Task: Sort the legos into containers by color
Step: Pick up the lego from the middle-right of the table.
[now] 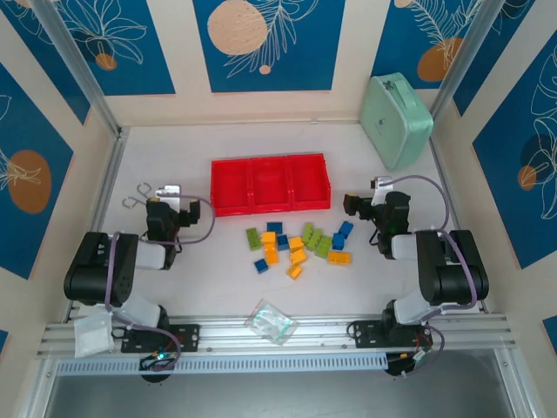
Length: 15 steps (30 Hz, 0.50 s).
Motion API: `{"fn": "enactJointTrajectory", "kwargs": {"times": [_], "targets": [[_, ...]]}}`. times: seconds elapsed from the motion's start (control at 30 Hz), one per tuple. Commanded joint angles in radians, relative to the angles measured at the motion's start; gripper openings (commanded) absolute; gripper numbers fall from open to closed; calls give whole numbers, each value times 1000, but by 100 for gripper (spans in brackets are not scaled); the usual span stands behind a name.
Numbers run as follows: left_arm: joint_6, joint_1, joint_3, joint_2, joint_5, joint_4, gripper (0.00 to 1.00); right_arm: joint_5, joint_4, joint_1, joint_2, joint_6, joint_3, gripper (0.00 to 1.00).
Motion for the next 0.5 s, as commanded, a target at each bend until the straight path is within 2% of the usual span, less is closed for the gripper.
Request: {"fn": "enactJointTrajectory", "kwargs": {"times": [0.0,0.47], "targets": [[6,-5,16,0,19,2,99,-21,7,-4,-4,-13,12,99],[4,-3,16,-1,25,1,99,-67,1,-29,-4,0,16,99]]}}
